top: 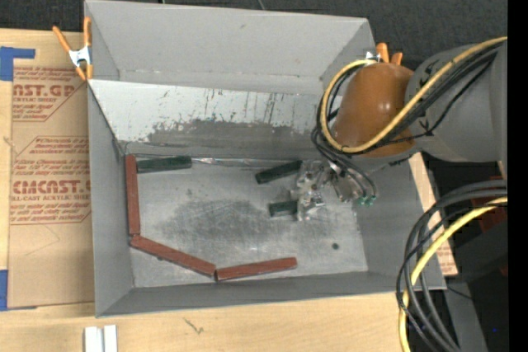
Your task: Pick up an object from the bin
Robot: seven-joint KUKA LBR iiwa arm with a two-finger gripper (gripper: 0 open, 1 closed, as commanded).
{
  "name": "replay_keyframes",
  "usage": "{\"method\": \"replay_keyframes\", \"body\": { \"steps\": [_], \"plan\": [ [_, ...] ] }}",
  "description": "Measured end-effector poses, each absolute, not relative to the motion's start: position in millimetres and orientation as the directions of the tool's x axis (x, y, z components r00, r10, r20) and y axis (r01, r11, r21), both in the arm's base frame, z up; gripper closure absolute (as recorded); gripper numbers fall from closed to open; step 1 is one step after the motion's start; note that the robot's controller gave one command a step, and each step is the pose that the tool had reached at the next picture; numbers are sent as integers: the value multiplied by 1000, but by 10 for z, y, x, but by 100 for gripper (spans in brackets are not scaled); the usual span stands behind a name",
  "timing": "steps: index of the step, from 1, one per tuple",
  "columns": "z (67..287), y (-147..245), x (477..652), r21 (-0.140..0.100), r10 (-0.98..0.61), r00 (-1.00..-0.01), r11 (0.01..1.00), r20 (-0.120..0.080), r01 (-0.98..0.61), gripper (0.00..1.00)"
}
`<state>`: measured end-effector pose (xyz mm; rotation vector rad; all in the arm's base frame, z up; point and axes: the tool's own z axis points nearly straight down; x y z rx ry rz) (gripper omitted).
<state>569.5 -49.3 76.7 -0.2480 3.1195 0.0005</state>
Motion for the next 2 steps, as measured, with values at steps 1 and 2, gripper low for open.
{"method": "replay_keyframes", "body": {
  "steps": [1, 2],
  "plan": [
    [768, -493, 5695, -1, -158, -987, 987, -12, -158, 100],
    [2347, -343, 5463, -2, -178, -984, 984, -7, -178, 100]
  ]
}}
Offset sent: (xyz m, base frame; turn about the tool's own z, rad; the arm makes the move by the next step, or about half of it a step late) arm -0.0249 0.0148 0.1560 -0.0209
